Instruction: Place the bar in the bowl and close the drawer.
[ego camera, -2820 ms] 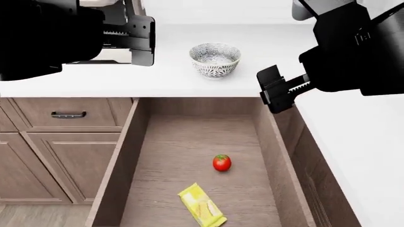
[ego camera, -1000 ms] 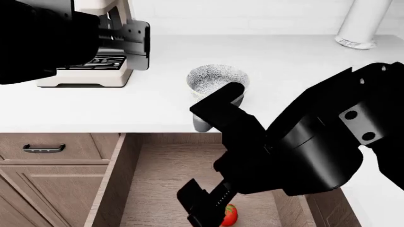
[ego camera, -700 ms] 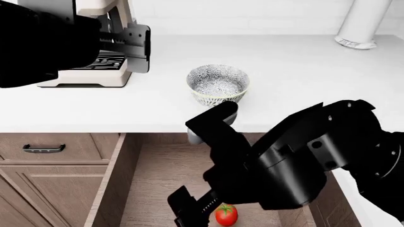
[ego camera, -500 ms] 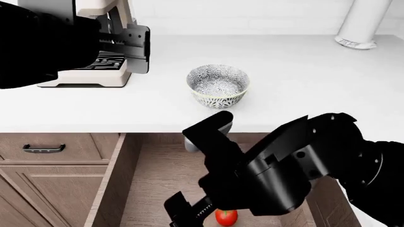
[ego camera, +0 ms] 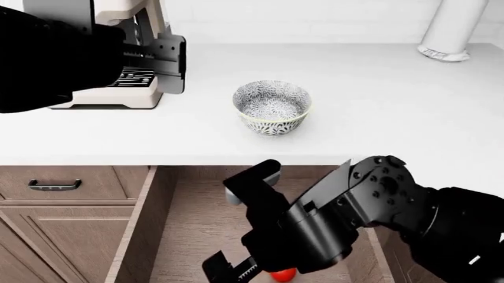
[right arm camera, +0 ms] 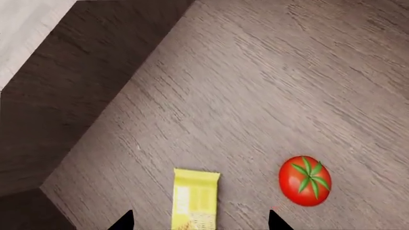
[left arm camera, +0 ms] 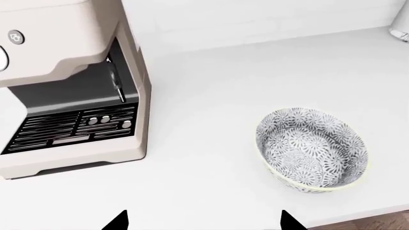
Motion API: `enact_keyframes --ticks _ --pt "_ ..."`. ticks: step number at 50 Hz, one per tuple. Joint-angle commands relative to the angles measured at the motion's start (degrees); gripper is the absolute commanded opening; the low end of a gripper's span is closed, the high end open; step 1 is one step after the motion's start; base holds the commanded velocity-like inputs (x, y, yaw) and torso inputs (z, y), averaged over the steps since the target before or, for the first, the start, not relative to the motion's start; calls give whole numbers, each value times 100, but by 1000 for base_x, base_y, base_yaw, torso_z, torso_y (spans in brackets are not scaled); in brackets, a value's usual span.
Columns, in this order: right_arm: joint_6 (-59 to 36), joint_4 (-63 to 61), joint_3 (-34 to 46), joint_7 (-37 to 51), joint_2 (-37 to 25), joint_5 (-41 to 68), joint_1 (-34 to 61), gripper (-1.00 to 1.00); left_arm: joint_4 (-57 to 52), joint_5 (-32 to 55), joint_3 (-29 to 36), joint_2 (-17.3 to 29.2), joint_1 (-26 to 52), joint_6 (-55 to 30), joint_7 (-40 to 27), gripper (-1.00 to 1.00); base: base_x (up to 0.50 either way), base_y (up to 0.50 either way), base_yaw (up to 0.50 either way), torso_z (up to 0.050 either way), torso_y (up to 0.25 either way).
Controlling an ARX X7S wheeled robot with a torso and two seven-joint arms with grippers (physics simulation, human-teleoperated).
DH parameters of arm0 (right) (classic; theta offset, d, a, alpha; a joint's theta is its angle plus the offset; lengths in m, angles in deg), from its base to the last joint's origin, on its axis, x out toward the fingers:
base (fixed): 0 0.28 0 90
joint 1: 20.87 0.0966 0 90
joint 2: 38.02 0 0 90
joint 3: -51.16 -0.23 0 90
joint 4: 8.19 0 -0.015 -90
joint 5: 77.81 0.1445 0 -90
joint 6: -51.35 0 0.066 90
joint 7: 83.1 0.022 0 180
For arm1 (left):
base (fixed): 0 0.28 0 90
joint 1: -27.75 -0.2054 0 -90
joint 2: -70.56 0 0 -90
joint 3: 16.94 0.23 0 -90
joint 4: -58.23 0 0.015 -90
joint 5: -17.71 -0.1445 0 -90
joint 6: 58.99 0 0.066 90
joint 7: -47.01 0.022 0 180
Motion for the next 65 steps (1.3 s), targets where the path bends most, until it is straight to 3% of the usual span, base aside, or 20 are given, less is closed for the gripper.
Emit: enact_keyframes --ticks 1,65 --pt "-102 353 130 -263 151 -204 -143 100 -7 -28 36 35 -15 22 63 100 0 0 0 0 0" --pt "-518 2296 932 -2100 1199 -1998 -920 100 -49 -313 178 284 -223 111 537 100 0 0 0 0 0"
